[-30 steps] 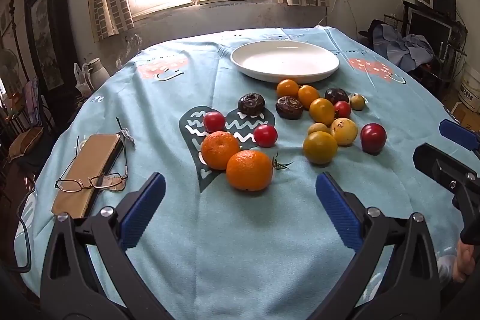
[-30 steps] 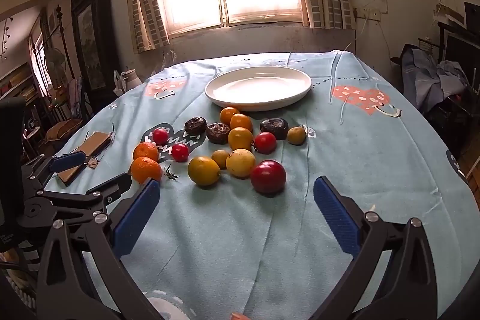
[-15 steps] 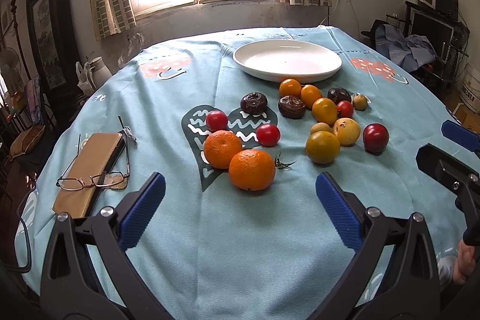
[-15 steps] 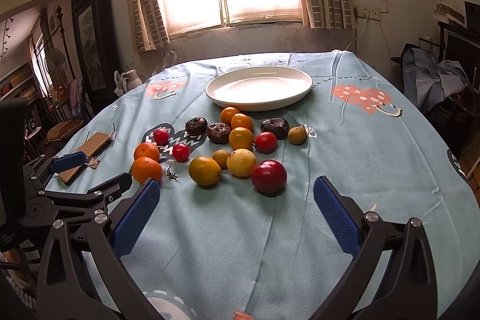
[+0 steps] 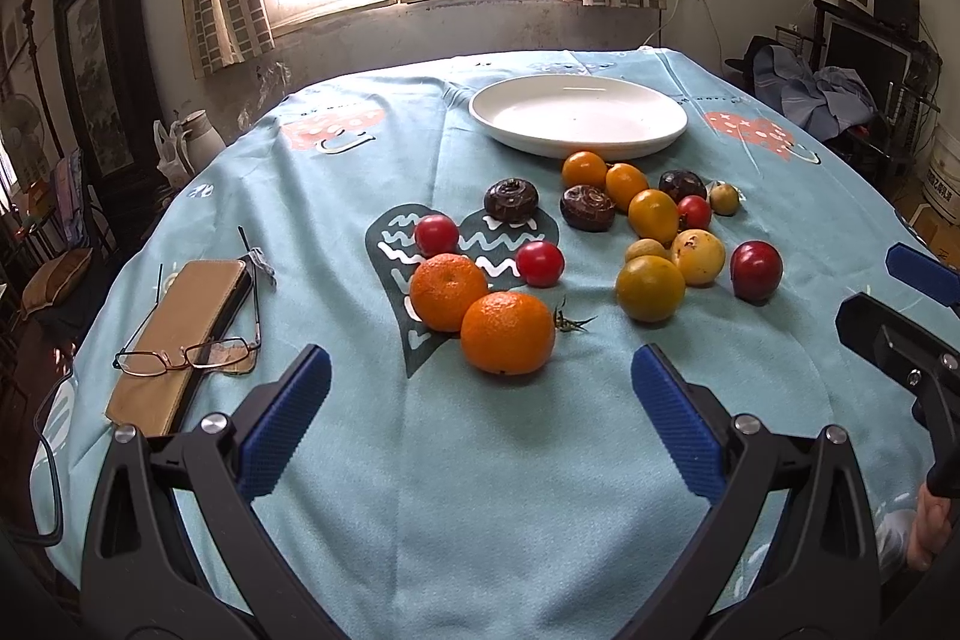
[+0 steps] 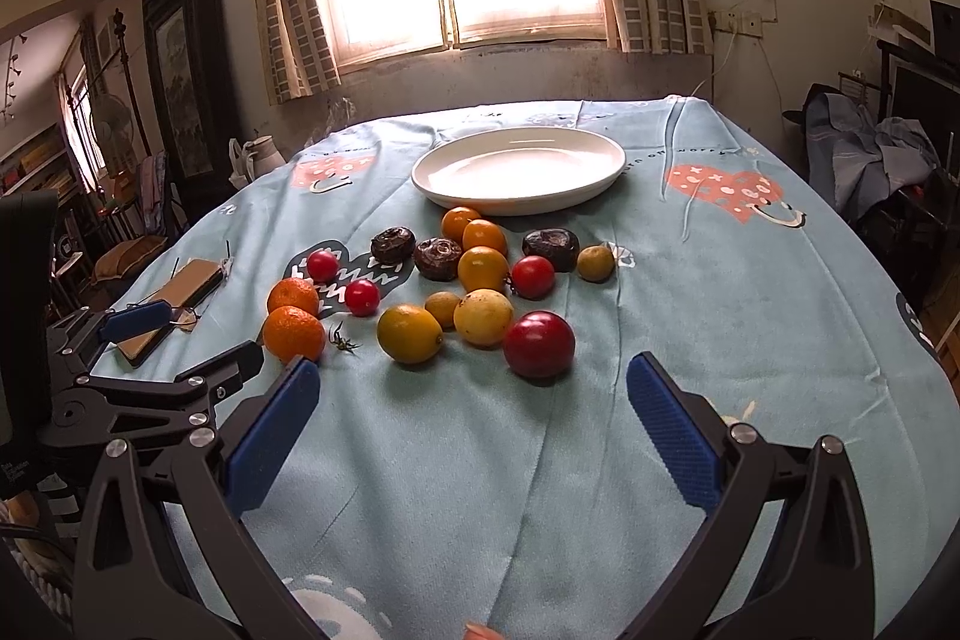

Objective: Organize fruits

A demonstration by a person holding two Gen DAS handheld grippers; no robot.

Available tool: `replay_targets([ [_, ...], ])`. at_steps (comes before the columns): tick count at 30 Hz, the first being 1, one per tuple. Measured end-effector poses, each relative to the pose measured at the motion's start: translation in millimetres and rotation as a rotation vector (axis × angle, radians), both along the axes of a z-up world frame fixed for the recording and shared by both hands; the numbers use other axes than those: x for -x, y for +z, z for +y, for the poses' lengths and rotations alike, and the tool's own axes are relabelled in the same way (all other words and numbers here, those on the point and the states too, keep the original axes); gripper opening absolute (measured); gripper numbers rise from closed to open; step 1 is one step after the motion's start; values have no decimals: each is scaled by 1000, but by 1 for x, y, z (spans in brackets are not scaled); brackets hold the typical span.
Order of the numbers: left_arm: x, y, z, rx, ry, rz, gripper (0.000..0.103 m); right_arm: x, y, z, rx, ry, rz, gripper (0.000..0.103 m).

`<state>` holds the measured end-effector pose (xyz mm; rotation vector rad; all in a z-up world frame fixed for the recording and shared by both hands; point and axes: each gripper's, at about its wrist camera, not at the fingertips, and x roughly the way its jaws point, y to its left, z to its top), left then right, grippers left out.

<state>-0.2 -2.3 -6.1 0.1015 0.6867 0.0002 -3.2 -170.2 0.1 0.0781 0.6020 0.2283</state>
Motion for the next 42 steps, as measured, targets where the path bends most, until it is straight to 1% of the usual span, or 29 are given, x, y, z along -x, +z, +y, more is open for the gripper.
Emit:
replay_targets([
  [36, -1, -6, -1, -1, -1, 11, 101, 1, -1, 1, -5, 3, 3, 102],
  [42, 1, -11, -3, -1, -4, 14, 101, 3, -3, 2, -12, 1, -7, 102],
])
